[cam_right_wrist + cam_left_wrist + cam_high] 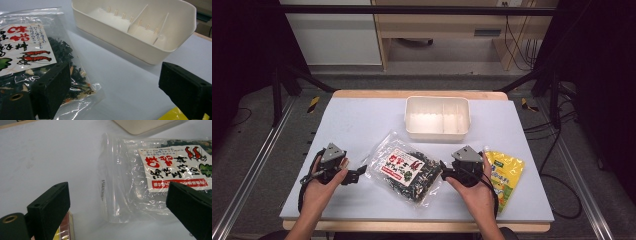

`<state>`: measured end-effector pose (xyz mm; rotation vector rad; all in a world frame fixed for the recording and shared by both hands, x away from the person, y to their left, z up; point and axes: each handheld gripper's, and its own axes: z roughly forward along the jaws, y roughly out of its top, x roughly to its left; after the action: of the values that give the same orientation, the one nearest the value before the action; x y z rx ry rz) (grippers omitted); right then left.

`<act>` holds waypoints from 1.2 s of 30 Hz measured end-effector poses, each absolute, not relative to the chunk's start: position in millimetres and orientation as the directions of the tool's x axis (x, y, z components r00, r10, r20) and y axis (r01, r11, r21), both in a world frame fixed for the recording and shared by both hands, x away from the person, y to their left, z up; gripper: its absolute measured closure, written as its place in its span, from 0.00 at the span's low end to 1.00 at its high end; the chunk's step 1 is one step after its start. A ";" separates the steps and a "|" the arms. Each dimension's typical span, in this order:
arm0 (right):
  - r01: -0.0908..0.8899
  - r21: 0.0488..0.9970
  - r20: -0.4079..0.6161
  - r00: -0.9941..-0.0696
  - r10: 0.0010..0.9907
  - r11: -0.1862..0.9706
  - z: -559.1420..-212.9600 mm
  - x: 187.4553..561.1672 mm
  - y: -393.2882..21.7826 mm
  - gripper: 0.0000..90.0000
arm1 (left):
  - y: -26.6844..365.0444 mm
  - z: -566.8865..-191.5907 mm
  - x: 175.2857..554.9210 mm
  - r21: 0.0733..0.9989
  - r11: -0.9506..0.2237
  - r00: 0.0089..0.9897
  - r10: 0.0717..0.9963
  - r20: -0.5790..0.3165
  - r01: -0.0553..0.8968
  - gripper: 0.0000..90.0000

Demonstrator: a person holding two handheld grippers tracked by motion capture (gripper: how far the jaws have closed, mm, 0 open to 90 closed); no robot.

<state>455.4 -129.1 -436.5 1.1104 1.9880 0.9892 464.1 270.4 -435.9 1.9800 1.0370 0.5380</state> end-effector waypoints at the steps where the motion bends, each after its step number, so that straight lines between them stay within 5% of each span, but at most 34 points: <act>1: 0.399 0.844 -0.171 -0.435 0.884 0.359 -436.6 455.2 -128.7 0.13 | 270.4 -435.9 464.1 0.819 -0.327 0.570 0.822 -0.001 0.472 0.06; 7: 0.400 0.834 -0.184 -0.447 0.875 0.379 -438.0 454.2 -124.1 0.13 | 266.9 -435.9 459.9 0.805 -0.321 0.554 0.832 -0.012 0.499 0.10; 23: 0.415 0.816 -0.200 -0.451 0.870 0.402 -442.0 455.1 -123.2 0.17 | 265.6 -450.8 454.5 0.742 -0.342 0.517 0.856 -0.007 0.577 0.40; 36: 0.423 0.802 -0.205 -0.470 0.859 0.422 -445.3 455.2 -117.9 0.18 | 263.6 -461.3 467.0 0.723 -0.307 0.470 0.882 -0.028 0.619 0.48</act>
<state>455.2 -117.9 -445.3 1.0792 2.0664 0.9192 467.0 263.6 -461.3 2.0405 1.2413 0.4976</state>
